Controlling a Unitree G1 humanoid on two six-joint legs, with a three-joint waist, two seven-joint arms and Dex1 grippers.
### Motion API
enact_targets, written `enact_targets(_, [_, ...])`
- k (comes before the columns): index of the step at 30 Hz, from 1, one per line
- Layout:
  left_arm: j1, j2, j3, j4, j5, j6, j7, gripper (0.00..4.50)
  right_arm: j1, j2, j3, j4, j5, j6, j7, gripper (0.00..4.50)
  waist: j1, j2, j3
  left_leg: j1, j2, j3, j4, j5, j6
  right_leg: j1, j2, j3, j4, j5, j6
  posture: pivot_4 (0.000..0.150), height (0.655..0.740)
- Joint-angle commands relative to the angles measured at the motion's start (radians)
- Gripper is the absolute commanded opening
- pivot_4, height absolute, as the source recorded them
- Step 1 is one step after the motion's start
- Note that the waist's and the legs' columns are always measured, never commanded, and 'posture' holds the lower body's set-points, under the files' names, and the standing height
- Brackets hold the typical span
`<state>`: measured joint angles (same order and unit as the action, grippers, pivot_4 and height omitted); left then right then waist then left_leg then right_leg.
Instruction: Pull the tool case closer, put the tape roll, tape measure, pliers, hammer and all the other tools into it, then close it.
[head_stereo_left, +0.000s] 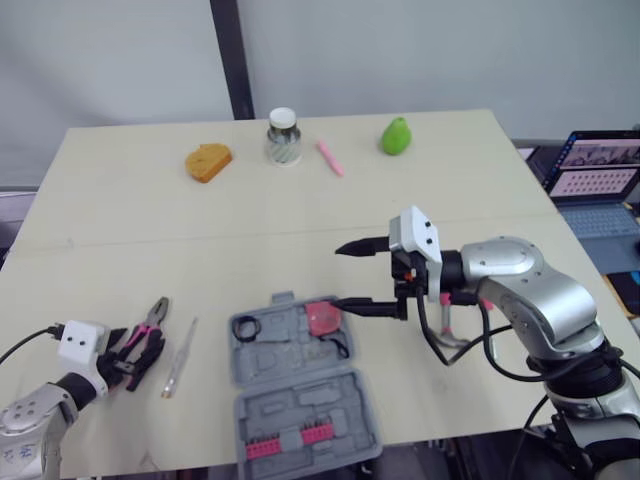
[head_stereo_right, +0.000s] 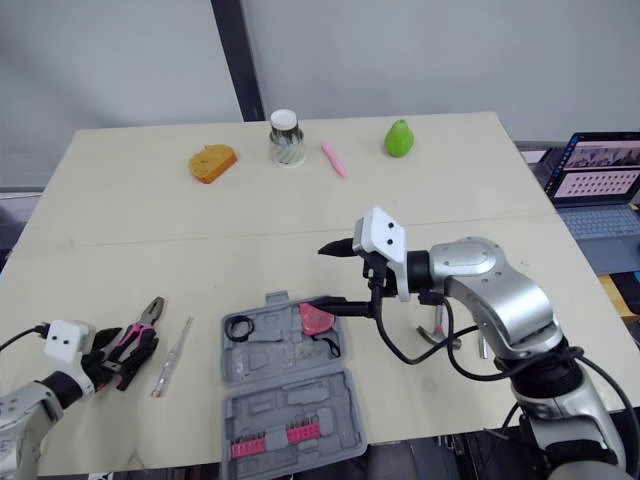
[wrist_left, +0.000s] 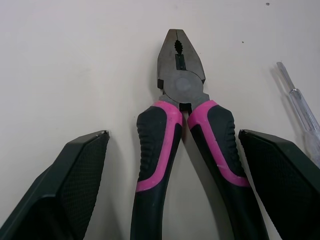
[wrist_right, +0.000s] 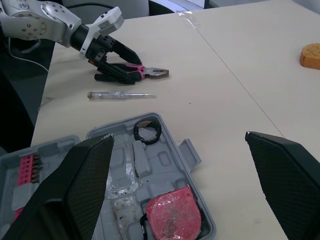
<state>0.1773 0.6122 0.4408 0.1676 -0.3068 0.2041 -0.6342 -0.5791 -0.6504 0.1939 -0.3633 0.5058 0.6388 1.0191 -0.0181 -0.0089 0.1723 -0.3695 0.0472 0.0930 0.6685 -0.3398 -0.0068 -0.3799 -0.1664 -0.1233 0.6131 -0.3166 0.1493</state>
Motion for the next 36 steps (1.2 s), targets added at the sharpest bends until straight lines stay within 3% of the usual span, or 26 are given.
enact_targets(1, [0.008, 0.012, -0.034, 0.048, 0.029, 0.023, -0.002, 4.24, -0.020, -0.004, -0.002, -0.024, 0.002, 0.002, 0.010, 4.49, 0.006, 0.001, 0.000, 0.000, 0.000, 0.000, 0.000, 0.000, 0.000, 0.000, 0.000, 0.000, 0.000, 0.000, 0.000, 0.150, 0.7400])
enact_targets(3, [0.012, 0.014, -0.037, 0.053, 0.028, 0.025, -0.004, 3.66, -0.020, -0.005, -0.002, -0.023, 0.002, 0.002, 0.012, 4.50, 0.008, 0.001, 0.000, 0.000, 0.000, 0.000, 0.000, 0.000, 0.000, 0.000, 0.000, 0.000, 0.001, 0.000, 0.000, 0.150, 0.7400])
enact_targets(5, [0.015, 0.014, -0.036, 0.053, 0.024, 0.024, -0.003, 2.68, -0.020, -0.007, -0.003, -0.022, 0.002, 0.001, 0.013, 4.50, 0.008, 0.001, 0.000, 0.001, 0.000, 0.001, 0.000, 0.000, 0.000, 0.000, 0.000, 0.001, 0.000, 0.000, 0.000, 0.150, 0.7400])
enact_targets(6, [0.015, 0.015, -0.036, 0.060, 0.024, 0.019, -0.005, 2.58, -0.020, -0.007, -0.003, -0.021, 0.002, 0.001, 0.013, 4.50, 0.008, 0.002, 0.000, 0.001, 0.000, 0.001, 0.000, 0.000, 0.000, 0.000, 0.000, 0.001, 0.000, 0.000, 0.000, 0.150, 0.7400])
enact_targets(15, [-0.006, 0.027, -0.053, 0.051, 0.028, -0.028, -0.025, 2.59, -0.014, 0.002, -0.007, -0.004, -0.004, -0.015, 0.015, 4.50, 0.010, 0.003, -0.001, 0.001, 0.000, 0.002, 0.000, 0.000, 0.000, 0.000, 0.000, 0.001, 0.000, 0.000, 0.000, 0.150, 0.7400])
enact_targets(21, [-0.151, 0.198, -0.061, -0.127, -0.055, 0.053, -0.193, 2.59, -0.054, -0.012, -0.020, -0.002, -0.024, -0.012, 0.006, 4.50, 0.022, -0.004, 0.002, -0.006, 0.000, 0.000, 0.004, 0.000, 0.000, -0.007, 0.000, 0.000, 0.005, 0.000, -0.001, 0.150, 0.7400])
enact_targets(23, [-0.246, 0.258, -0.139, -0.187, -0.055, 0.103, -0.267, 2.59, -0.082, -0.019, -0.004, 0.003, -0.050, -0.021, 0.010, 4.50, 0.020, -0.004, 0.002, -0.015, 0.001, 0.000, 0.012, 0.000, 0.000, -0.014, 0.000, 0.000, 0.009, 0.001, -0.002, 0.150, 0.7400])
enact_targets(27, [-0.432, 0.304, -0.331, -0.261, -0.013, 0.144, -0.380, 2.59, -0.150, -0.034, 0.054, 0.019, -0.118, -0.005, 0.015, 4.50, 0.015, -0.003, 0.002, -0.017, 0.000, 0.001, 0.014, -0.001, 0.001, -0.015, 0.000, -0.001, 0.009, 0.002, -0.002, 0.150, 0.7400])
enact_targets(32, [-0.637, 0.245, -0.560, -0.293, 0.049, 0.155, -0.479, 2.59, -0.230, -0.026, 0.162, 0.064, -0.174, 0.084, 0.022, 4.50, 0.002, -0.003, 0.003, -0.018, 0.001, 0.003, 0.012, -0.001, 0.001, -0.018, 0.000, -0.005, 0.009, 0.002, -0.002, 0.150, 0.7400])
enact_targets(36, [-0.709, 0.206, -0.624, -0.301, 0.057, 0.176, -0.507, 2.59, -0.283, -0.001, 0.231, 0.073, -0.212, 0.137, 0.019, 4.50, -0.011, -0.003, 0.003, -0.018, 0.001, 0.003, 0.012, -0.001, 0.001, -0.018, 0.000, -0.006, 0.009, 0.002, -0.002, 0.150, 0.7400])
